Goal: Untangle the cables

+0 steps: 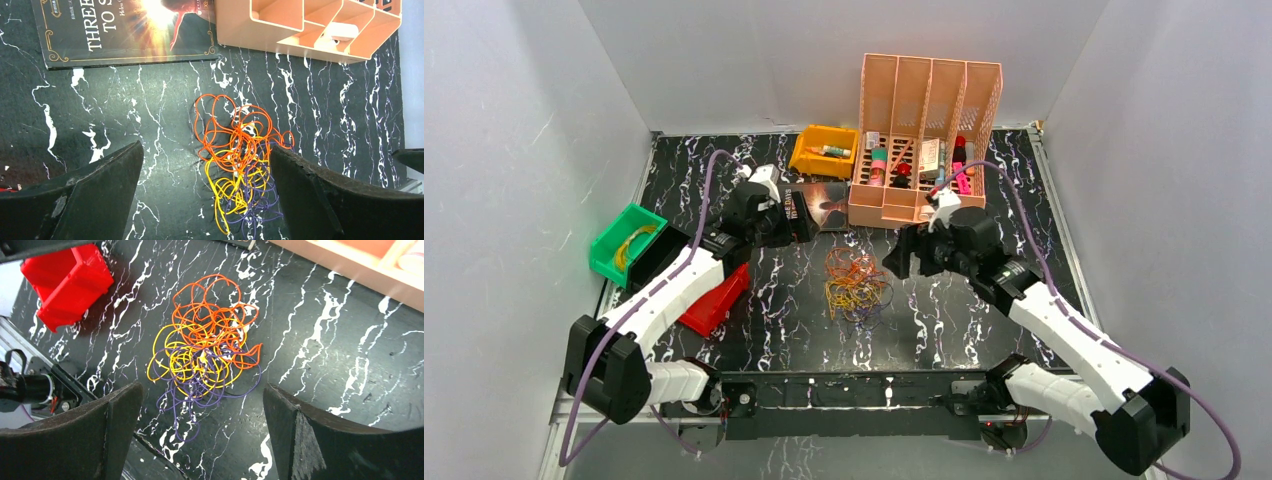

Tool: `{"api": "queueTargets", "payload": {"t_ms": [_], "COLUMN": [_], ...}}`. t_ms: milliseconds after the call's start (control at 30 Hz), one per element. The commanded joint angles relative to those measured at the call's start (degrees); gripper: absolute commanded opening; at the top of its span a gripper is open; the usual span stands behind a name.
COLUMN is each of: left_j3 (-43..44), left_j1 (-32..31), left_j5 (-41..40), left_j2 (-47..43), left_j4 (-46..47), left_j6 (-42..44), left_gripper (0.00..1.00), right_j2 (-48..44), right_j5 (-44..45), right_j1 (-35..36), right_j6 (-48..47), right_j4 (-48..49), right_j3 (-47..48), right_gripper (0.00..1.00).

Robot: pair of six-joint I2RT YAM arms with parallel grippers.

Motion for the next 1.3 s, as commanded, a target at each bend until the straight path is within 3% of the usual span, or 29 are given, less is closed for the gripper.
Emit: {"api": "queueTargets", "payload": {"t_ms": [0, 200, 433, 533, 800, 1267], "left_j3": [-1.31, -0.04, 2.48, 1.03, 3.20, 6.21], "left_j1": [1.70, 1.71, 1.63, 0.45, -7.41, -7.78], "left_j5": [5.39, 6.62, 9.95, 10.97, 7.27, 7.82], "left_j2": [-2.49, 0.78, 4.10, 4.67, 12.38, 19.19], "left_j4": [2.18, -0.30, -0.57, 1.82, 1.03, 0.48], "left_j6": [2.08, 8.23, 10.08, 8.38, 11.31, 13.67], "left_gripper": [0.96, 0.88, 0.81, 0.80, 0.71, 0.50], "right_j2": [2.88, 2.41, -4.08, -7.06, -6.79, -5.57], "right_j5": [6.70, 11.97, 33.50, 37.54, 32.24, 27.59], "right_j1": [5.18, 5.67, 5.70, 5.69, 5.63, 5.72], "right_j6": [-0.46, 3.47, 10.82, 9.88, 9.39, 9.67], "right_j4": [4.85, 6.90, 3.24, 3.15, 4.01, 4.45], "right_j3": [2.94, 0.45, -2.32, -3.43, -3.95, -4.90], "right_gripper": [0.97, 0.95, 0.98, 0.98, 0.98, 0.98]}}
